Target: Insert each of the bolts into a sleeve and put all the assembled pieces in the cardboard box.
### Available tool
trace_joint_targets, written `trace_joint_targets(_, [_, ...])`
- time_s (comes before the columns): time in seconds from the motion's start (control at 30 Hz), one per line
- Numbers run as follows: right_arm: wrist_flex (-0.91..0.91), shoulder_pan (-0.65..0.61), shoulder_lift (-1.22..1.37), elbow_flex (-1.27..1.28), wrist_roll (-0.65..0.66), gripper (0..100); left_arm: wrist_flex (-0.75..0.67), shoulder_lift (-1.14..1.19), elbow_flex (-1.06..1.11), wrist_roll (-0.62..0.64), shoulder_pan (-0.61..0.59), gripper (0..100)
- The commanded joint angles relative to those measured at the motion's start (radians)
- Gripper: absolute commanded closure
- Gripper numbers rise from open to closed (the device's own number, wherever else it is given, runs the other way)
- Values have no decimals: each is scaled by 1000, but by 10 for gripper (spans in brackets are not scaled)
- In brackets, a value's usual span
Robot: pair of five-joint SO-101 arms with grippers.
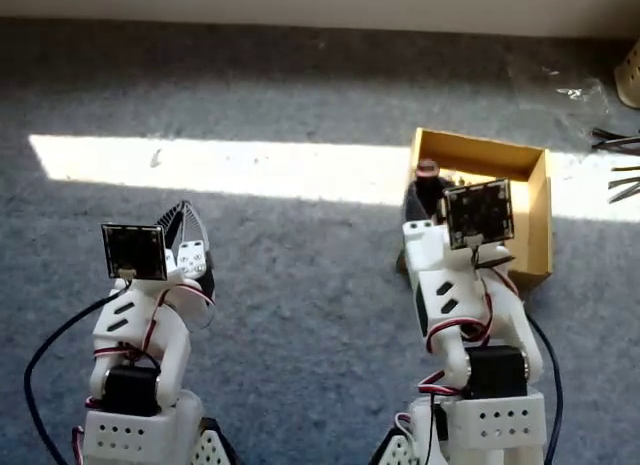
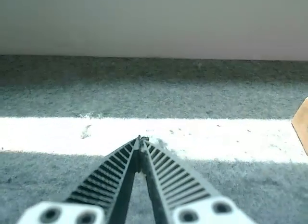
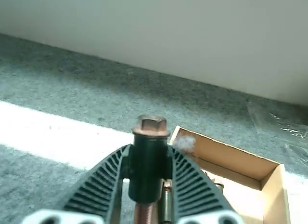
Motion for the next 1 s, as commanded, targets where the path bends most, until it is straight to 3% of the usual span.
trace_joint_targets(0.0, [10, 38, -5, -94, 5, 994, 2, -15, 10, -6, -10, 995])
trace_joint_targets(0.37, [87, 90, 354, -328, 6, 994, 2, -15, 85, -6, -130, 993])
trace_joint_targets(0.7, [199, 246, 826, -661, 12, 994, 2, -15, 108, -6, -168, 993])
trace_joint_targets(0.87, [268, 269, 1041, -786, 135, 994, 2, -15, 108, -6, -168, 993])
trace_joint_targets(0.97, [271, 282, 1153, -826, 143, 991, 2, -15, 108, -6, -166, 993])
